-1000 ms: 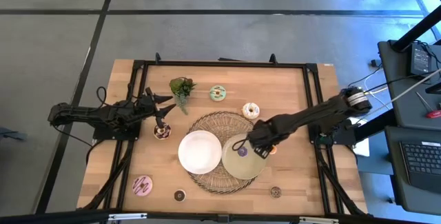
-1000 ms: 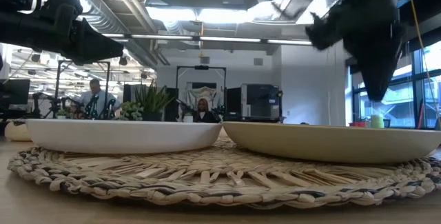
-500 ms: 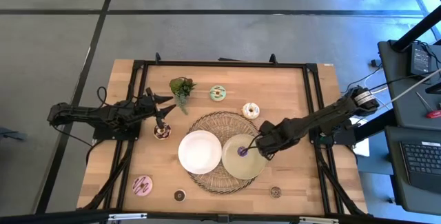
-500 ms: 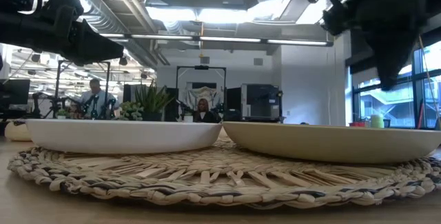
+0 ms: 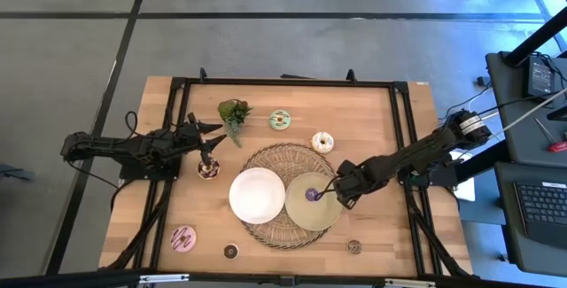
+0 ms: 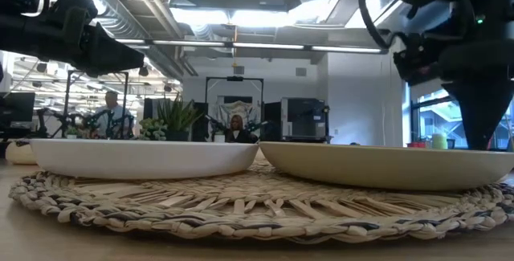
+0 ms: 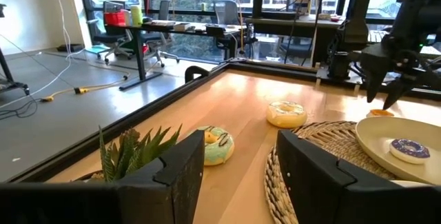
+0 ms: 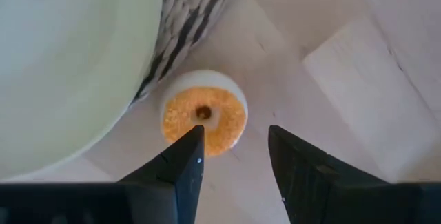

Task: Pick & Place donuts
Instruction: Put the small orange donut on the brown plate

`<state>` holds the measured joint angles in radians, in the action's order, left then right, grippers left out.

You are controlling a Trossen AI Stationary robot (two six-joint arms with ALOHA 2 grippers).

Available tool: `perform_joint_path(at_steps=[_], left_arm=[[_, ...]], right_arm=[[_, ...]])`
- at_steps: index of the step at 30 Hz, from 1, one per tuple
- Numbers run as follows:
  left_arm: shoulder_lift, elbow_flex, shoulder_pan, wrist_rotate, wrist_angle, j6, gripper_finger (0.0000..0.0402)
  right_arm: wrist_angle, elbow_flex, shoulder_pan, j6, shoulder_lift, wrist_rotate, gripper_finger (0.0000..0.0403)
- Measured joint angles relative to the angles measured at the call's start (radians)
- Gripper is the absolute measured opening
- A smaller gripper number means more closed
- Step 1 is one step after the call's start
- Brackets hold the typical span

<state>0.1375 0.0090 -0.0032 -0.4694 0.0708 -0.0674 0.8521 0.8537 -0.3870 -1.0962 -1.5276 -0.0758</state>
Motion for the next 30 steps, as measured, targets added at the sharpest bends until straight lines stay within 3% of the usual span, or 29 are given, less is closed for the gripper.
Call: perform_joint_path(at_steps=[10, 20, 30], left_arm=[[0.004, 0.0, 0.0, 0.0, 0.0, 0.0, 0.0179], [0.006, 0.0, 0.0, 0.0, 0.0, 0.002, 0.0175], [0.006, 0.0, 0.0, 0.0, 0.0, 0.002, 0.0178]], right_arm=[[-0.138, -0.087, 0.038, 0.0, 0.0, 0.0, 0.0163], [-0.147, -0.089, 0.04, 0.001, 0.0, 0.034, 0.0159], [-0.147, -0.089, 0.04, 0.028, 0.0, 0.045, 0.0076]])
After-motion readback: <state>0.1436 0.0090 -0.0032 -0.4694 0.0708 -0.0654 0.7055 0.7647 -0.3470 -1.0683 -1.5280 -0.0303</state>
